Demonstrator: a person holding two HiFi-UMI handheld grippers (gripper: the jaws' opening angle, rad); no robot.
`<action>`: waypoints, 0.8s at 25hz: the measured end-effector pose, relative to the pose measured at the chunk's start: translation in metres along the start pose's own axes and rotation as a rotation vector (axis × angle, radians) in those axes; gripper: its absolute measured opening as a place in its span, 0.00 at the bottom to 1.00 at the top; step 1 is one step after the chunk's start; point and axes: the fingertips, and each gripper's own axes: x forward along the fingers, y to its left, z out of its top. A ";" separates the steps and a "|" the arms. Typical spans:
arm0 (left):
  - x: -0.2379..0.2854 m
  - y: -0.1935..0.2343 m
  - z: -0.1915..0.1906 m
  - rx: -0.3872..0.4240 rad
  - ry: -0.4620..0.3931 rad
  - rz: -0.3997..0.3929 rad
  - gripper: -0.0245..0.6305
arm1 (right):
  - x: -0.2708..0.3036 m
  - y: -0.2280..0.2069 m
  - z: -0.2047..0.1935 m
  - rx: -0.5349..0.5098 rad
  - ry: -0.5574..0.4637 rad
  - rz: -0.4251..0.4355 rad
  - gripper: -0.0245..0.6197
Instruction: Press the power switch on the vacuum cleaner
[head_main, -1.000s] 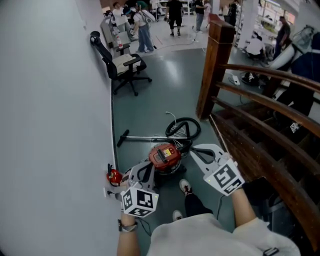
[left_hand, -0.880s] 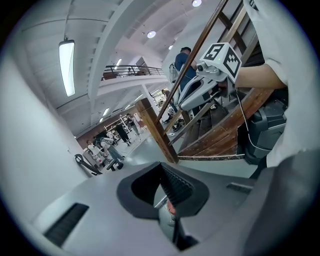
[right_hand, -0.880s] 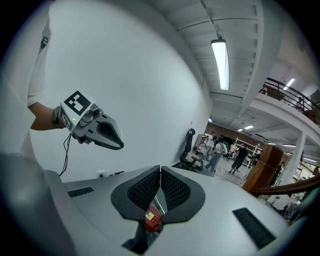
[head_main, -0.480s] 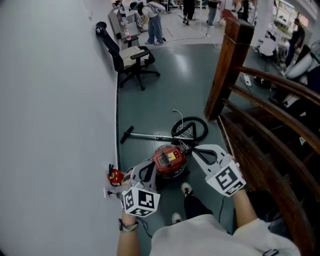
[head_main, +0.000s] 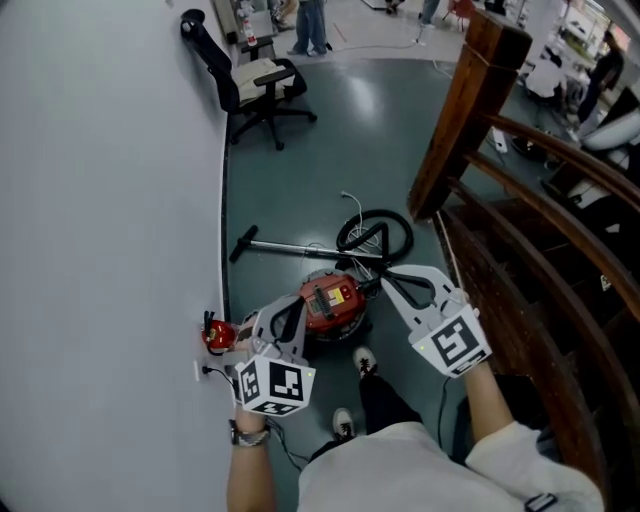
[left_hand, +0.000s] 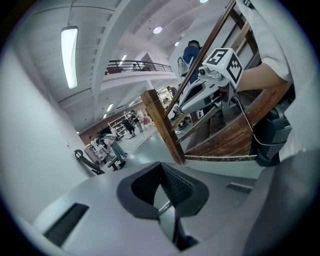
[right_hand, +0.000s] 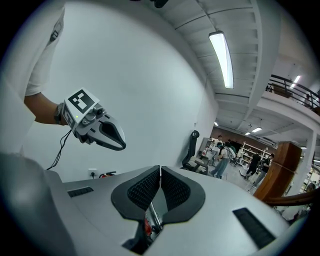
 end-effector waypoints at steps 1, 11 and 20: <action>0.004 0.001 -0.001 -0.001 -0.001 0.002 0.04 | 0.003 0.000 -0.002 0.005 -0.004 0.001 0.09; 0.037 -0.013 -0.027 -0.042 0.017 -0.015 0.04 | 0.035 0.011 -0.038 0.052 -0.020 0.055 0.09; 0.075 -0.024 -0.057 -0.080 0.039 -0.025 0.04 | 0.071 0.021 -0.089 0.051 0.028 0.113 0.09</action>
